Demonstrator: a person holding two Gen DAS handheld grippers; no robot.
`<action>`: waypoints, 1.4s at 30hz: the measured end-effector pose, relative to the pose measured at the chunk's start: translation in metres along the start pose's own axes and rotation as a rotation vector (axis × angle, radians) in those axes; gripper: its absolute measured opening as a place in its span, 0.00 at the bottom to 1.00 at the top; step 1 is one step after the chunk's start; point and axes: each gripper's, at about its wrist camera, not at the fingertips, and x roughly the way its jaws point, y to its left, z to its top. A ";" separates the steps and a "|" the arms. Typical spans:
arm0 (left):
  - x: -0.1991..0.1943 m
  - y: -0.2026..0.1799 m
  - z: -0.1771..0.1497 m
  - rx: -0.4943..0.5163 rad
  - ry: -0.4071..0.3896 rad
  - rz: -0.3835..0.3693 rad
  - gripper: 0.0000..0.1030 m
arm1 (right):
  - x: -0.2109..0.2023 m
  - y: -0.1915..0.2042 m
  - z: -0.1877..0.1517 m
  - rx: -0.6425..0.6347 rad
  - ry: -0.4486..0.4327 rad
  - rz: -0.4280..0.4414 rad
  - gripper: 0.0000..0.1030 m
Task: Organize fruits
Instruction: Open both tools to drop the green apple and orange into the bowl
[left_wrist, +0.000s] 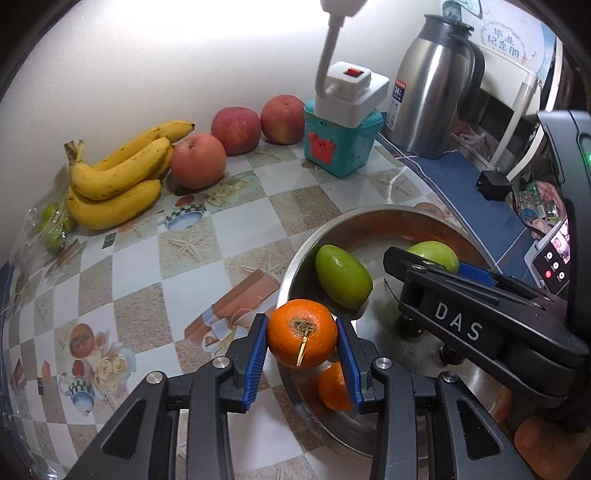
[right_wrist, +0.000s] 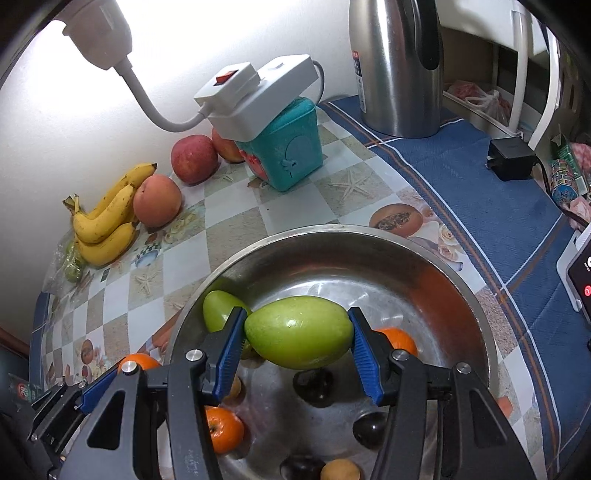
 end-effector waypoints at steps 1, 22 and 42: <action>0.001 0.000 0.000 -0.001 0.001 0.000 0.38 | 0.001 0.000 0.000 0.001 0.002 -0.001 0.55; 0.015 -0.001 -0.002 0.001 0.029 0.002 0.39 | 0.018 0.001 -0.004 -0.015 0.033 -0.019 0.56; 0.001 0.003 0.004 -0.008 0.005 -0.007 0.57 | 0.014 0.007 -0.004 -0.039 0.026 -0.039 0.65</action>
